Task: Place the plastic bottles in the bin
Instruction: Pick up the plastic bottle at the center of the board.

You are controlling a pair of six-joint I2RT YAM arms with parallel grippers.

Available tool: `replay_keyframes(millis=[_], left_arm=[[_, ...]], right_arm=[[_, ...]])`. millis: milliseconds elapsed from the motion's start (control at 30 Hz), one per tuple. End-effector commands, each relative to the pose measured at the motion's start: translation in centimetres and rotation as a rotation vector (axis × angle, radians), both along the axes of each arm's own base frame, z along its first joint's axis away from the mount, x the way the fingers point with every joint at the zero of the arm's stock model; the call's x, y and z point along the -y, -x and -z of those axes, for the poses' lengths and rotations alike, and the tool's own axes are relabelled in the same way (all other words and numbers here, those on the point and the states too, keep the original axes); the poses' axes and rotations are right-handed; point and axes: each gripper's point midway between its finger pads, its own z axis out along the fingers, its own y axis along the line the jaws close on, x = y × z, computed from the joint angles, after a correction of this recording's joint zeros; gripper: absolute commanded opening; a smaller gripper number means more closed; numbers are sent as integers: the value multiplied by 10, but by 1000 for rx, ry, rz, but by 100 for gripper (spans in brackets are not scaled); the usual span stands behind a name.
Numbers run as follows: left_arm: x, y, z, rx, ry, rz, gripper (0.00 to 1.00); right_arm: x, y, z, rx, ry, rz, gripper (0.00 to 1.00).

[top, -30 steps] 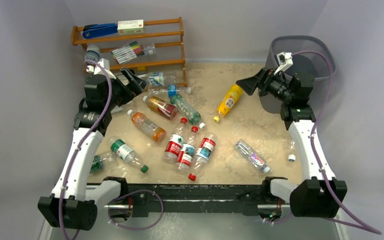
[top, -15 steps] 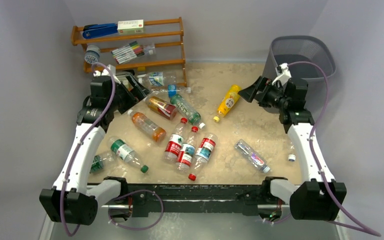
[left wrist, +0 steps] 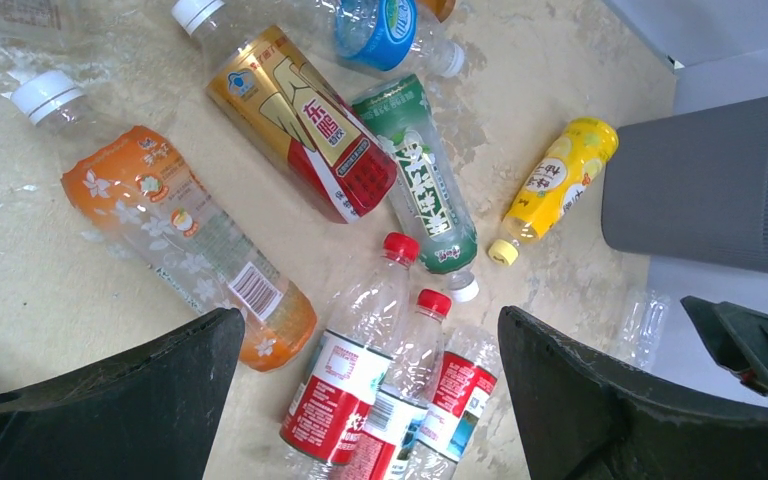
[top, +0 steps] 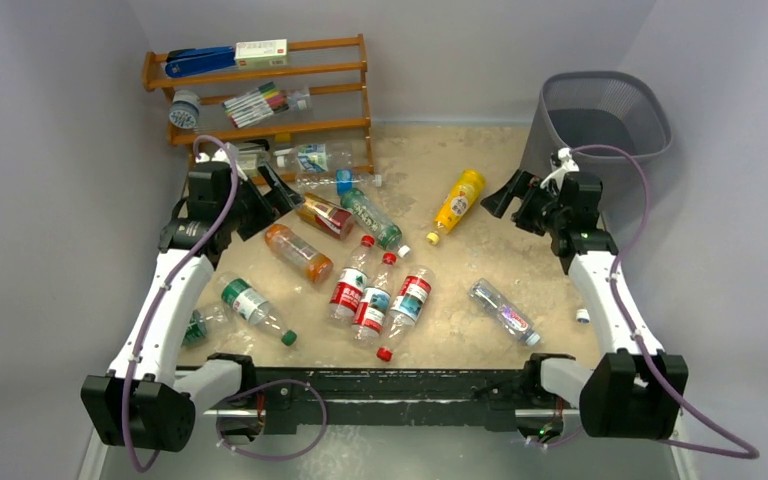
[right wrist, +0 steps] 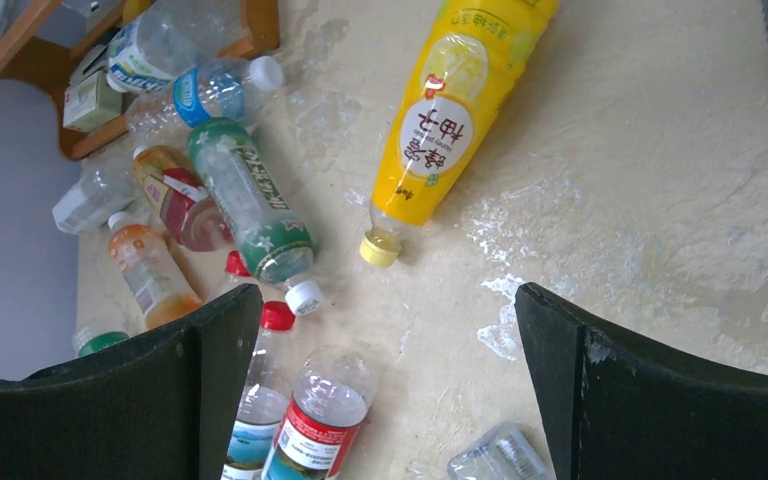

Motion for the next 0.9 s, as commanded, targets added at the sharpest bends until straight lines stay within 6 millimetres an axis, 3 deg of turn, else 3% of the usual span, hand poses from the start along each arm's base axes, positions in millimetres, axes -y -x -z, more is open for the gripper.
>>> replay_keyframes(millis=[0,100,400,533,867], left_arm=[[2,3,-6,25,-12,21,99],[1,5,-1,6,-26,27,99],[-2,15,-13,22,-36,22,99],[0,12,-17,38,-27,31,99],[16,15,-40,87,-51,129,99]], right_arm=[[-4,-17,4,28,-49,31,100],[-13,-27,6,27,-61,19,100],[-50,-56,10,15,-55,-4,100],[-54,-70,14,-10,-15,46,100],[-62,-100,49,-123,50,98,100]])
